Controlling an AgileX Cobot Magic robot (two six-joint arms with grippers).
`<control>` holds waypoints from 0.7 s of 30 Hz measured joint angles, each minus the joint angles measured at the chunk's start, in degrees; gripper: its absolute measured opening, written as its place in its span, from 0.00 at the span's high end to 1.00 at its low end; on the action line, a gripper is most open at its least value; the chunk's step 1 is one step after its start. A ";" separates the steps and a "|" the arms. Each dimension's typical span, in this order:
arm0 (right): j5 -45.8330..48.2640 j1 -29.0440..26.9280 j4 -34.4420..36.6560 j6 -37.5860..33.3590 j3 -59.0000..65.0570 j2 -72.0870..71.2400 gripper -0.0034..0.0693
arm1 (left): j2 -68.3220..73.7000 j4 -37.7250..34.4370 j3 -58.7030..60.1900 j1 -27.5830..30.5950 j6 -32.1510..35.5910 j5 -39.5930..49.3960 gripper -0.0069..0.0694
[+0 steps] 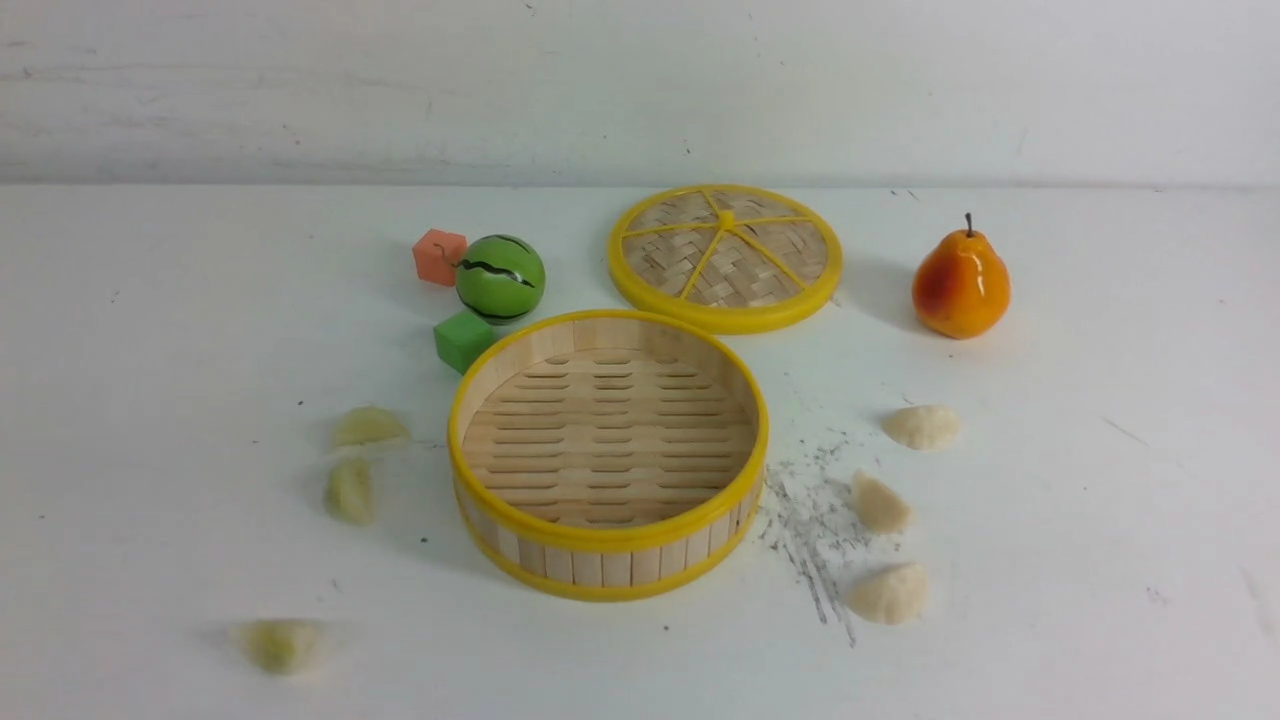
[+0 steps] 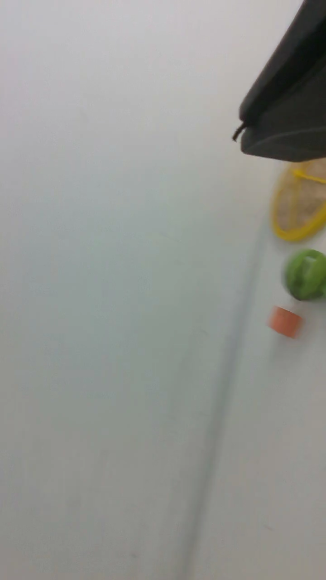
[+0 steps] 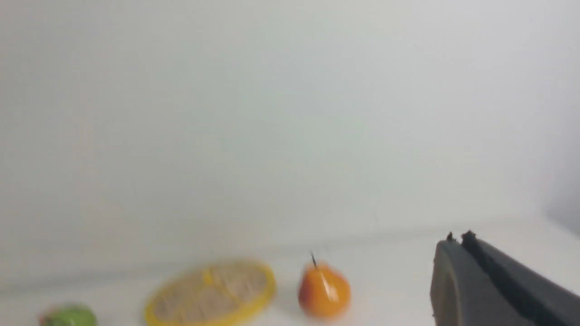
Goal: Put the dumplings into the steamer on the white table.
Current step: 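Reach for and grasp a dumpling on the table with the left gripper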
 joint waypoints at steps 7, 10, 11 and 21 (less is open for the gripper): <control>26.62 0.00 6.83 -8.28 0.00 16.08 0.97 | 18.97 -6.63 -9.75 0.00 1.18 26.06 0.93; 31.54 0.00 12.46 -16.59 0.00 20.15 0.96 | 24.76 -9.30 -11.40 0.00 2.64 32.98 0.93; 33.63 0.00 16.48 -21.88 0.00 22.84 0.96 | 29.08 -10.84 -11.75 0.00 3.47 36.86 0.93; 32.19 0.00 38.22 -46.04 0.00 27.11 0.96 | 47.97 -14.68 -11.95 -0.05 4.02 36.13 0.69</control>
